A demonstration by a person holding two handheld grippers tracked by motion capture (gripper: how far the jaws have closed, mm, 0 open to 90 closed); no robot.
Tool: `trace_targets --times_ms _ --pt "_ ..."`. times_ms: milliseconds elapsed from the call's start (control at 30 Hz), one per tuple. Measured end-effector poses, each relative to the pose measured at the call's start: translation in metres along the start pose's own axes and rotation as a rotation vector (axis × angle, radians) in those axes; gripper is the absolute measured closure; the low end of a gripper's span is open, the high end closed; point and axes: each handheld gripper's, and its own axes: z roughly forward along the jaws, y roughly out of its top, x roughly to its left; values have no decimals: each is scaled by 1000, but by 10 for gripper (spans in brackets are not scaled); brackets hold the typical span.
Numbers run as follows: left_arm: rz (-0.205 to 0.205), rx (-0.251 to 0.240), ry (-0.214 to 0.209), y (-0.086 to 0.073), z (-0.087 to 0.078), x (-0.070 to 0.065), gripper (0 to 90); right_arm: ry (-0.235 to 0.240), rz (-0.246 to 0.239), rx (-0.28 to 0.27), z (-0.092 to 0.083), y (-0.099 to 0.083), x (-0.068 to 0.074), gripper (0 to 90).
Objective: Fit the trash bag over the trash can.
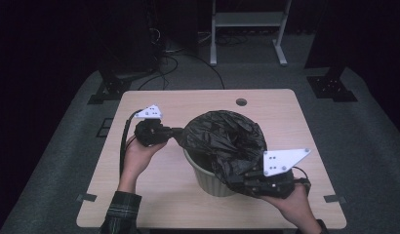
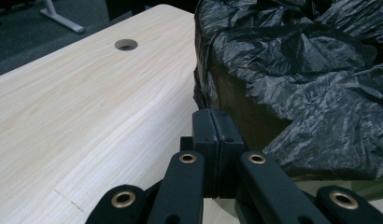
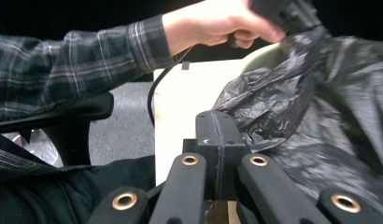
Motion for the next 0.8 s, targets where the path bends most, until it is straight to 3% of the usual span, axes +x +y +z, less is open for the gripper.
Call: trace_targets --times_ms 400,700,733,800 --pt "-16 20 26 -6 3 7 896 17 -45 61 50 -9 10 900" --pt "-36 80 62 -17 20 15 897 55 -46 123 74 -25 17 900" --pt "-38 81 61 -19 22 16 897 54 -49 122 74 -25 17 878" --pt "-40 73 54 -20 22 16 897 31 -46 103 69 -23 20 720"
